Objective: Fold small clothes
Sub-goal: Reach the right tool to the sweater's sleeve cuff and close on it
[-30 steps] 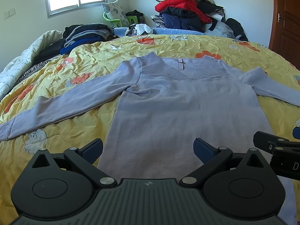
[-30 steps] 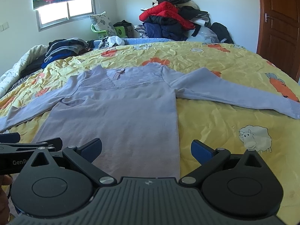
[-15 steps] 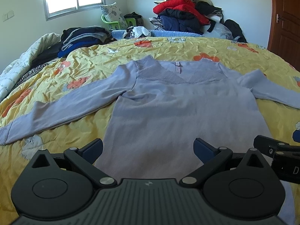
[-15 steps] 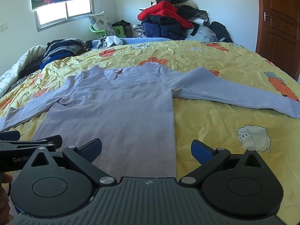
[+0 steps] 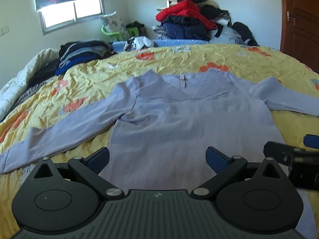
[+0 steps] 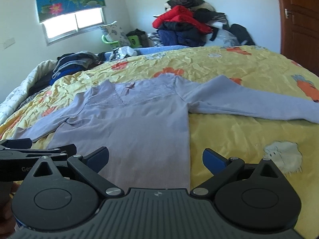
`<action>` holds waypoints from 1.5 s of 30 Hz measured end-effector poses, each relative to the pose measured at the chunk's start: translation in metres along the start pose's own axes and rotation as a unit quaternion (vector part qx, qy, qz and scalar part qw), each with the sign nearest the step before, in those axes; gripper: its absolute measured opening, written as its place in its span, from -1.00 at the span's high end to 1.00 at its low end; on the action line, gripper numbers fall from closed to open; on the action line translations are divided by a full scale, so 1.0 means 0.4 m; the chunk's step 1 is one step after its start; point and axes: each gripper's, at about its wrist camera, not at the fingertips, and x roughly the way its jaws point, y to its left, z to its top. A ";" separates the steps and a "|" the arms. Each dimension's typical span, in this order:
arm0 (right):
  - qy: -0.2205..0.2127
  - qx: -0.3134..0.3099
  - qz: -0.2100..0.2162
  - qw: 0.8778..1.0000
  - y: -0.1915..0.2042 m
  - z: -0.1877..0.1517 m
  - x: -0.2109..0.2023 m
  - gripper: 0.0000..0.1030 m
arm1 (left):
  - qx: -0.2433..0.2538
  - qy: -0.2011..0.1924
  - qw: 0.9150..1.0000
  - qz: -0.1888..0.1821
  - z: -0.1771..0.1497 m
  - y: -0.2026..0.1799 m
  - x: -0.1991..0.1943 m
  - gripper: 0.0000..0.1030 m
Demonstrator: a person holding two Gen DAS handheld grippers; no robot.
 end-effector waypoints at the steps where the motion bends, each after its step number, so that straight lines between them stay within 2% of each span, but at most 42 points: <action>1: 0.000 0.005 0.007 1.000 -0.011 0.005 0.006 -0.97 | 0.003 -0.005 1.000 -0.003 0.000 -0.003 -0.002 -1.00; 6: -0.025 0.049 0.003 0.999 -0.103 0.030 0.022 -0.98 | 0.028 -0.030 0.998 -0.048 0.000 -0.019 -0.014 -1.00; 11: -0.031 0.115 -0.065 0.991 -0.240 0.049 0.034 -0.96 | 0.037 -0.032 0.998 -0.048 0.017 -0.046 0.010 -1.00; 14: -0.062 0.172 -0.103 0.978 -0.337 0.042 0.016 -0.89 | 0.020 -0.030 0.997 -0.066 0.025 -0.037 0.034 -1.00; 17: -0.088 0.226 -0.142 0.960 -0.434 0.034 -0.008 -0.85 | 0.008 -0.033 0.996 -0.079 0.030 -0.033 0.047 -1.00; 20: -0.091 0.257 -0.167 0.948 -0.511 0.020 -0.016 -0.83 | -0.002 -0.025 0.995 -0.094 0.035 -0.035 0.066 -1.00; 22: -0.093 0.281 -0.170 0.940 -0.559 0.004 -0.014 -0.76 | -0.006 -0.015 0.995 -0.097 0.036 -0.038 0.080 -1.00; 25: -0.120 0.309 -0.161 0.929 -0.598 -0.009 -0.013 -0.67 | -0.006 0.001 0.996 -0.092 0.036 -0.045 0.095 -1.00; 28: -0.154 0.368 -0.136 0.907 -0.668 -0.018 0.000 -0.56 | -0.009 0.006 0.995 -0.095 0.036 -0.042 0.100 -1.00; 30: -0.174 0.403 -0.134 0.889 -0.721 -0.017 0.008 -0.28 | -0.010 0.004 0.996 -0.093 0.037 -0.039 0.100 -1.00; 31: -0.178 0.412 -0.147 0.881 -0.742 -0.015 0.016 -0.20 | -0.010 0.004 0.996 -0.091 0.037 -0.036 0.102 -1.00; 34: -0.188 0.436 -0.167 0.864 -0.787 -0.013 0.034 0.16 | -0.014 0.007 0.996 -0.084 0.041 -0.026 0.107 -1.00; 35: -0.190 0.444 -0.172 0.859 -0.799 -0.016 0.039 0.43 | -0.018 0.009 0.997 -0.074 0.041 -0.021 0.109 -1.00; 36: -0.191 0.453 -0.171 0.854 -0.811 -0.016 0.044 0.62 | -0.022 0.009 0.998 -0.065 0.043 -0.014 0.110 -1.00; 38: -0.190 0.468 -0.168 0.847 -0.824 -0.020 0.051 0.71 | -0.027 0.013 0.998 -0.054 0.049 -0.002 0.114 -1.00; 40: -0.195 0.464 -0.162 0.849 -0.812 -0.012 0.054 0.75 | -0.031 0.015 0.998 -0.049 0.054 0.010 0.121 -1.00; 43: -0.194 0.433 -0.150 0.867 -0.776 0.037 0.070 0.76 | -0.036 0.022 0.998 -0.037 0.053 0.024 0.134 -1.00; 45: -0.189 0.420 -0.127 0.878 -0.740 0.064 0.081 0.76 | -0.040 0.029 0.998 -0.030 0.050 0.033 0.140 -1.00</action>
